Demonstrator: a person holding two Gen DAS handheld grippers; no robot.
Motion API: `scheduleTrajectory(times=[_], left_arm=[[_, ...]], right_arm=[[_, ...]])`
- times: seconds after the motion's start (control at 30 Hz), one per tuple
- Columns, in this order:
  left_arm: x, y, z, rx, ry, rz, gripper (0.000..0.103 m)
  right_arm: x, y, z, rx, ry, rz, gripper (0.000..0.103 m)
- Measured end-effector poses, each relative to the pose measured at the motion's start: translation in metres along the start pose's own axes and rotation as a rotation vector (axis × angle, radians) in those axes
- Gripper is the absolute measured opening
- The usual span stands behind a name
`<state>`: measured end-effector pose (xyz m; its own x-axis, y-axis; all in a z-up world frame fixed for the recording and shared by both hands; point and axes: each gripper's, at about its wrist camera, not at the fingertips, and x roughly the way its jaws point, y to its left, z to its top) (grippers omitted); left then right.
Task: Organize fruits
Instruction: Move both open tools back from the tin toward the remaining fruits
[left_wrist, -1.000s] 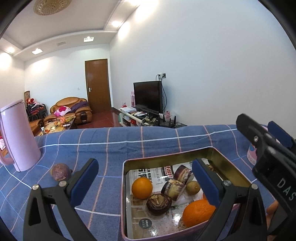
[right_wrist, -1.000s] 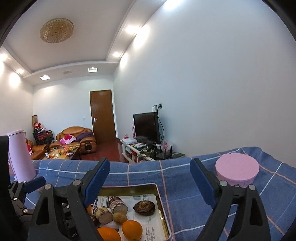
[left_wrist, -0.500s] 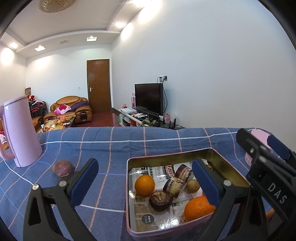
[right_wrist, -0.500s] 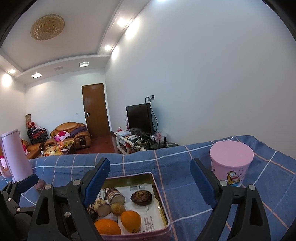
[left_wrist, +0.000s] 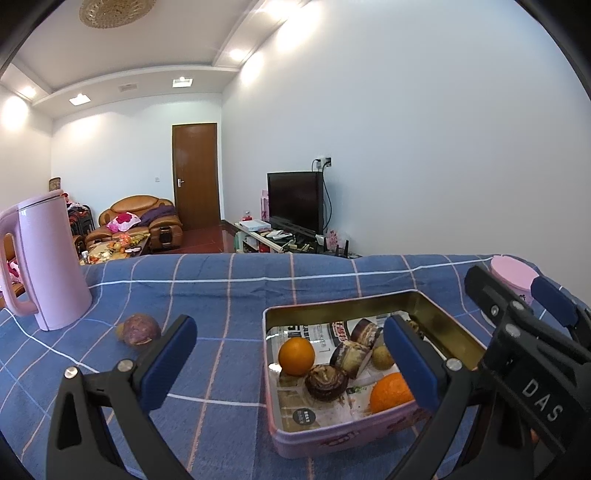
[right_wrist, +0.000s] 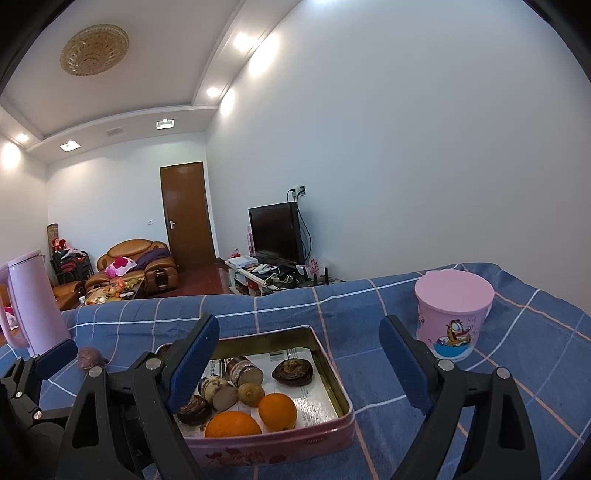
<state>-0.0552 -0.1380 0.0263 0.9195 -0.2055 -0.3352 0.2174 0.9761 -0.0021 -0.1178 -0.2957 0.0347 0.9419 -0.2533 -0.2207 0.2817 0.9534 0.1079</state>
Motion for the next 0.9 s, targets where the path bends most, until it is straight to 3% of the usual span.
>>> scheduleTrajectory(times=[0.5,0.9], left_arm=[[-0.015,0.026,-0.008,0.000,0.026,-0.013,0.103],[-0.010,0.067,-0.009,-0.008,0.055,0.036,0.103]], right_arm=[[-0.008,0.016,-0.006,0.027,0.028,-0.048,0.090],[-0.005,0.051,-0.012,0.060,0.048,-0.024,0.090]])
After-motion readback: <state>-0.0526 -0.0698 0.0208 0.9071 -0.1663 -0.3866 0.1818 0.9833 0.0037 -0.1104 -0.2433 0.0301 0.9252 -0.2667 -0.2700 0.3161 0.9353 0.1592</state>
